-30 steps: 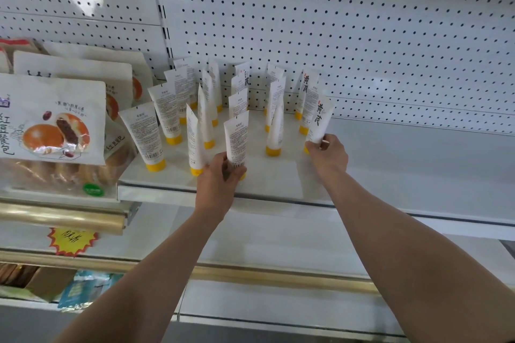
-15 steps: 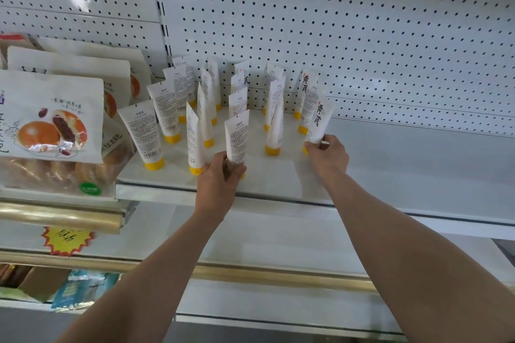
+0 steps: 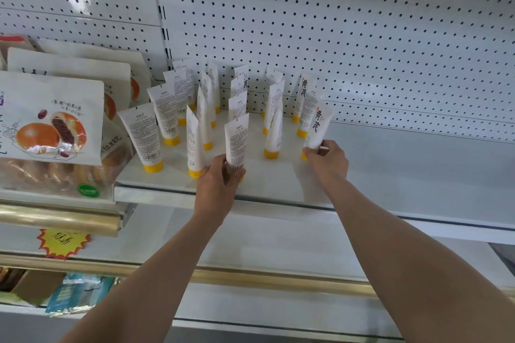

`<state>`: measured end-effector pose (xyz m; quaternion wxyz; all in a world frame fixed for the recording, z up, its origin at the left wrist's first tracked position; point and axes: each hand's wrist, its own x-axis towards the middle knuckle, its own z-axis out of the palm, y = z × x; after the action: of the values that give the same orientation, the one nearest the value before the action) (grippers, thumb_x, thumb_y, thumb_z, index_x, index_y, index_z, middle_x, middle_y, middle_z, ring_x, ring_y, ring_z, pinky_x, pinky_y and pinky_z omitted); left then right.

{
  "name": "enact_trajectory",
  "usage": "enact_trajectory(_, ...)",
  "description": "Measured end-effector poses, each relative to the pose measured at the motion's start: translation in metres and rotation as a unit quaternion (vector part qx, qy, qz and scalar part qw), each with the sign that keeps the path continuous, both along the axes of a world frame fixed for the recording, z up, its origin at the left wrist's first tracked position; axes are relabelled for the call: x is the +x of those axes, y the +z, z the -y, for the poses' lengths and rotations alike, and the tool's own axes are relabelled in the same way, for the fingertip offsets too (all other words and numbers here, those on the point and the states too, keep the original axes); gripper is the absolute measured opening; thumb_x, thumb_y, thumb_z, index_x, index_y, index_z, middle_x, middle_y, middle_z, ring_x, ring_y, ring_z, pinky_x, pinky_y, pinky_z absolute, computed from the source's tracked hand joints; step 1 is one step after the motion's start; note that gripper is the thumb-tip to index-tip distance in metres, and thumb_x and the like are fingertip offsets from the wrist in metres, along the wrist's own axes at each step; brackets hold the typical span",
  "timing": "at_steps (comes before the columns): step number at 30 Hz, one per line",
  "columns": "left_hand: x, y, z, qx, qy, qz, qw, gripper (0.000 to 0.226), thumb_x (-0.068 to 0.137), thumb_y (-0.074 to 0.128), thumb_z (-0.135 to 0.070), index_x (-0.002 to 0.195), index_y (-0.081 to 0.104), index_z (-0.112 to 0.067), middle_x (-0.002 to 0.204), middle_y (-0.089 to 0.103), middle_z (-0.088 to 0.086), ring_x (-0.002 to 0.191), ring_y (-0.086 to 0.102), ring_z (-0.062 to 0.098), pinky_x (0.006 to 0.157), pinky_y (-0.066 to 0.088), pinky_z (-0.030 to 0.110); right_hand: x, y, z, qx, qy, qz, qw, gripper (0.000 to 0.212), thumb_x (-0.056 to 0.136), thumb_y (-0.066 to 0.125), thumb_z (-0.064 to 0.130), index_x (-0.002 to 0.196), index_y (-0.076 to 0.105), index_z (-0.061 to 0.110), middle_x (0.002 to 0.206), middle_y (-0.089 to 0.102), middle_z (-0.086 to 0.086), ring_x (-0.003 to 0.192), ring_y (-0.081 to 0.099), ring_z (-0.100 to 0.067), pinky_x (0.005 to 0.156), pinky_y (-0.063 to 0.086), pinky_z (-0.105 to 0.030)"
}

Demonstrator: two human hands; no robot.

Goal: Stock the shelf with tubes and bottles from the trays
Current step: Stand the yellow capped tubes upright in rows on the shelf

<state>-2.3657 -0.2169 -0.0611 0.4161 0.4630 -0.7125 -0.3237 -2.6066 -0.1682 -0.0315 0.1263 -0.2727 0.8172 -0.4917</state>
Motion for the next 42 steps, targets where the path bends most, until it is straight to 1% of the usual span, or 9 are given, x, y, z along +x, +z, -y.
enact_trajectory(7, 0.000, -0.001, 0.001, -0.012, 0.003, 0.010, 1.000, 0.030, 0.093, 0.067, -0.029, 0.117, 0.057, -0.016, 0.094, 0.063, -0.002, 0.089, 0.058, 0.022, 0.075, 0.043, 0.031, -0.001, -0.002, 0.001, 0.003, -0.001, -0.009, 1.000, 0.038, 0.084, 0.074, 0.034, 0.119, 0.062, 0.024, 0.096, 0.064, 0.010, 0.092, 0.060, -0.013, 0.087, 0.049, -0.029)
enact_trajectory(22, -0.001, 0.003, -0.004, -0.004, 0.002, 0.009, 1.000, 0.028, 0.093, 0.068, -0.028, 0.115, 0.056, -0.017, 0.091, 0.064, -0.001, 0.091, 0.058, 0.024, 0.080, 0.051, 0.040, -0.002, -0.003, 0.001, 0.011, 0.015, -0.010, 1.000, 0.039, 0.087, 0.072, 0.031, 0.123, 0.060, 0.021, 0.100, 0.065, 0.007, 0.092, 0.060, -0.015, 0.078, 0.040, -0.025)
enact_trajectory(27, 0.000, 0.008, -0.009, 0.014, 0.007, 0.031, 0.999, 0.027, 0.092, 0.067, -0.029, 0.114, 0.056, -0.017, 0.092, 0.062, -0.001, 0.093, 0.057, 0.026, 0.077, 0.046, 0.035, -0.003, 0.003, -0.005, 0.001, 0.043, 0.032, 0.999, 0.062, 0.086, 0.074, 0.037, 0.139, 0.049, 0.019, 0.129, 0.064, 0.002, 0.113, 0.060, -0.018, 0.086, 0.042, -0.027)
enact_trajectory(29, -0.001, 0.009, -0.013, 0.038, 0.011, 0.033, 0.999, 0.042, 0.089, 0.072, -0.028, 0.125, 0.054, -0.016, 0.102, 0.060, -0.002, 0.103, 0.055, 0.025, 0.086, 0.047, 0.038, -0.005, 0.005, -0.013, -0.003, 0.056, 0.052, 0.997, 0.075, 0.085, 0.075, 0.043, 0.147, 0.040, 0.019, 0.141, 0.056, 0.001, 0.124, 0.056, -0.020, 0.092, 0.044, -0.030)
enact_trajectory(31, -0.001, 0.008, -0.021, 0.069, 0.025, 0.016, 0.997, 0.061, 0.085, 0.075, -0.030, 0.138, 0.047, -0.018, 0.121, 0.058, -0.002, 0.119, 0.050, 0.023, 0.099, 0.045, 0.039, -0.008, 0.005, -0.027, 0.003, 0.071, 0.061, 0.996, 0.077, 0.085, 0.075, 0.046, 0.148, 0.039, 0.020, 0.143, 0.053, 0.002, 0.127, 0.054, -0.020, 0.095, 0.042, -0.029)
enact_trajectory(34, -0.007, 0.008, -0.052, 0.077, 0.085, -0.024, 0.993, 0.070, 0.086, 0.075, -0.031, 0.146, 0.040, -0.018, 0.136, 0.048, 0.001, 0.125, 0.044, 0.018, 0.100, 0.038, 0.030, -0.017, 0.005, -0.053, 0.005, 0.082, 0.072, 0.994, 0.073, 0.085, 0.075, 0.048, 0.145, 0.044, 0.019, 0.141, 0.056, 0.002, 0.127, 0.054, -0.018, 0.101, 0.040, -0.029)
enact_trajectory(37, -0.029, 0.010, -0.097, -0.004, 0.153, -0.074, 0.985, 0.069, 0.089, 0.072, -0.029, 0.146, 0.038, -0.013, 0.145, 0.044, 0.005, 0.132, 0.037, 0.018, 0.109, 0.030, 0.027, -0.031, 0.010, -0.083, -0.008, 0.066, 0.085, 0.994, 0.060, 0.087, 0.072, 0.045, 0.138, 0.054, 0.018, 0.136, 0.060, 0.002, 0.124, 0.055, -0.017, 0.102, 0.040, -0.028)
enact_trajectory(39, -0.061, 0.015, -0.125, -0.027, 0.130, -0.109, 0.985, 0.063, 0.089, 0.073, -0.026, 0.142, 0.043, -0.012, 0.137, 0.046, 0.004, 0.124, 0.044, 0.019, 0.105, 0.037, 0.029, -0.042, 0.015, -0.108, -0.027, 0.052, 0.114, 0.992, 0.054, 0.087, 0.071, 0.045, 0.133, 0.059, 0.020, 0.131, 0.061, 0.005, 0.119, 0.057, -0.017, 0.101, 0.042, -0.030)
enact_trajectory(42, -0.118, 0.034, -0.166, 0.067, 0.042, -0.171, 0.982, 0.051, 0.088, 0.073, -0.027, 0.133, 0.051, -0.015, 0.128, 0.053, 0.001, 0.110, 0.056, 0.013, 0.088, 0.047, 0.022, -0.063, 0.025, -0.155, -0.064, 0.038, 0.147, 0.986, 0.058, 0.074, 0.071, 0.054, 0.124, 0.064, 0.024, 0.125, 0.064, 0.007, 0.117, 0.061, -0.021, 0.105, 0.048, -0.043)
